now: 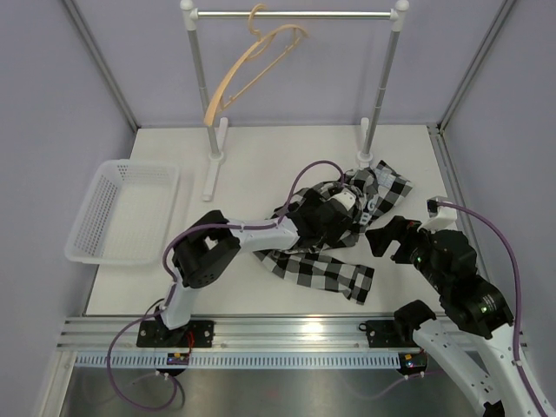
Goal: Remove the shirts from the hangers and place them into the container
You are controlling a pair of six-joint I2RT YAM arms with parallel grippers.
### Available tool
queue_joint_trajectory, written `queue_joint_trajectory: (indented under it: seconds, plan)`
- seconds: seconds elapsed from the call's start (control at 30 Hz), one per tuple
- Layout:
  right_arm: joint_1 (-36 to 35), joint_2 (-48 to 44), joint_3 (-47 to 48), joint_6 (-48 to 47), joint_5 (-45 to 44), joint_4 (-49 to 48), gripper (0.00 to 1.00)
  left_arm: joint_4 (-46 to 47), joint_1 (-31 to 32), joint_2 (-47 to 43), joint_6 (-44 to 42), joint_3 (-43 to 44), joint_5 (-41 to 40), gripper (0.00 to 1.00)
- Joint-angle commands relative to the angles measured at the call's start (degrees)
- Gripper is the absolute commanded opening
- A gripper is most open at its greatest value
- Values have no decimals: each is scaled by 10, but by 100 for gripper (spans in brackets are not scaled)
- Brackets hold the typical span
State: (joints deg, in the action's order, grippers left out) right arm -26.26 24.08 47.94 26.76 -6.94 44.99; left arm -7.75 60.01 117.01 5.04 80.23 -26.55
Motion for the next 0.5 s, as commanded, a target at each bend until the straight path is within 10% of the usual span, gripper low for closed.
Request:
queue_joint_trajectory:
  seconds: [0.0, 0.3, 0.47]
  plan:
    - [-5, 1, -2, 3, 2, -4, 100, 5, -10, 22, 32, 31, 0, 99]
    - [-5, -1, -4, 3, -3, -3, 100, -22, -30, 42, 109, -2, 84, 93]
    - [-5, -2, -5, 3, -3, -3, 100, -39, -40, 48, 153, -29, 103, 52]
